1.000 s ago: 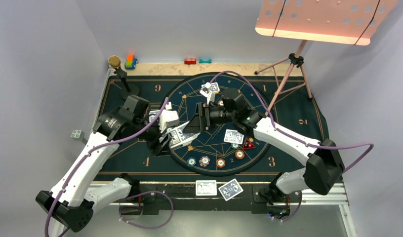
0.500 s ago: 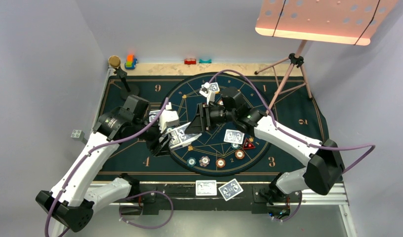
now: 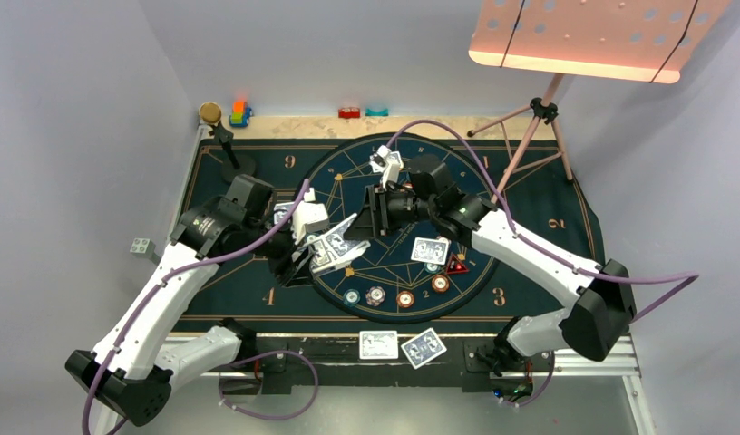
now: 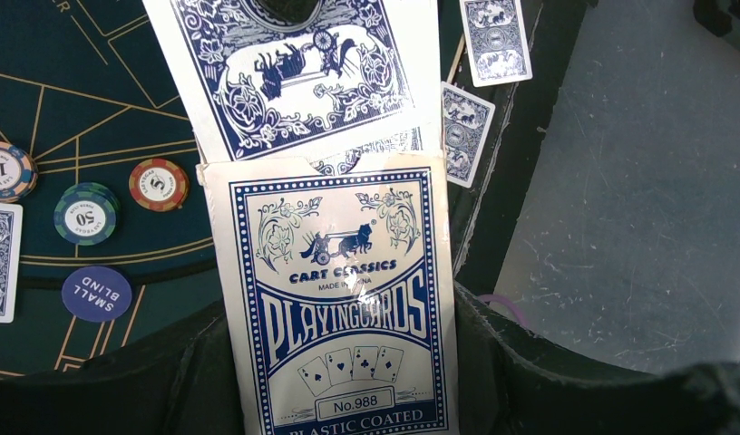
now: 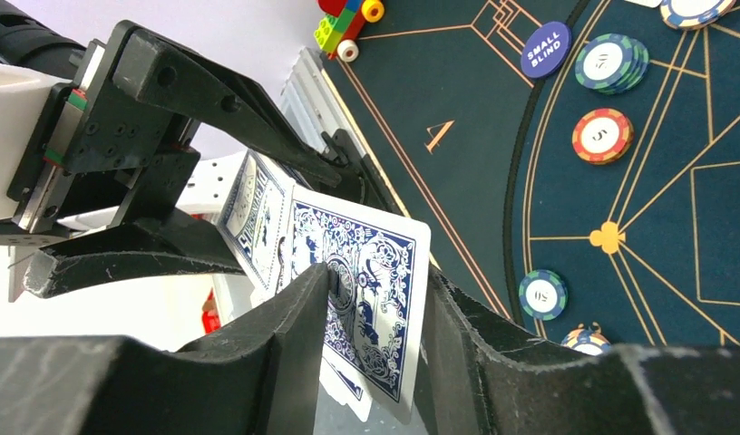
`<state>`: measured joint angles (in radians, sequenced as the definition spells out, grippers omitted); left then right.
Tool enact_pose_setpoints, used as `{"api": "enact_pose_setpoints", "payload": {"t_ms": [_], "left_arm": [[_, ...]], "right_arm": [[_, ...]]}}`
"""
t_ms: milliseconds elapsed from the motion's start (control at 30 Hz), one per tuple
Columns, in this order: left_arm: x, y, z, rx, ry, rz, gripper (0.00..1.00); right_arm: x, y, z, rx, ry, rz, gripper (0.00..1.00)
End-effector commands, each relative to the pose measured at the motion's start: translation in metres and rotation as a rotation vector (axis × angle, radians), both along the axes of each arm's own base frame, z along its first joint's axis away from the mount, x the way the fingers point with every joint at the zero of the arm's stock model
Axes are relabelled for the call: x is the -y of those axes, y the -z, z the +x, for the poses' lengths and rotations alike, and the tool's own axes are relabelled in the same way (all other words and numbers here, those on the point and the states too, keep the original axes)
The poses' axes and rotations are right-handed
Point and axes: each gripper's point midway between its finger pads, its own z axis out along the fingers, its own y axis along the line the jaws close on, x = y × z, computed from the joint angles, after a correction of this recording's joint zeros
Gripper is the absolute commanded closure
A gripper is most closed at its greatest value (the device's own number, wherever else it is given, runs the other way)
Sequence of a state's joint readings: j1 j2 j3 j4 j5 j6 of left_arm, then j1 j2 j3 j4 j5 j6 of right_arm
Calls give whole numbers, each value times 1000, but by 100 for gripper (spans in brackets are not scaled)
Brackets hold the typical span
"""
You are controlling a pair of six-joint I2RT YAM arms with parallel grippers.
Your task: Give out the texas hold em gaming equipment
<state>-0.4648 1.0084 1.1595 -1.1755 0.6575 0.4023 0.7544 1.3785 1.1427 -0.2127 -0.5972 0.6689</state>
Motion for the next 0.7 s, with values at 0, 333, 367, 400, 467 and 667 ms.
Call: {"api": "enact_pose_setpoints", "payload": {"t_ms": [0,333,367,400,467,667], "left_arm": [[7,-25,3,66,14,-74,100],[7,-25,2,67,12,-74,100],[6,-25,1,67,13,-74,100],[7,-25,1,68,13,-75,100],[6,-25,1,67,12,-75,100],[6,-25,1,66,13,-75,100]], "right_arm": [[6,-28,7,103,37,15,57],[11,-35,14,134,70,3,66],[12,-36,16,137,76,0,67],[13,-36,17,141,81,-3,68],[16,-38,20,147,97,-6,71],[26,-48,28,165,134,3,75]]}}
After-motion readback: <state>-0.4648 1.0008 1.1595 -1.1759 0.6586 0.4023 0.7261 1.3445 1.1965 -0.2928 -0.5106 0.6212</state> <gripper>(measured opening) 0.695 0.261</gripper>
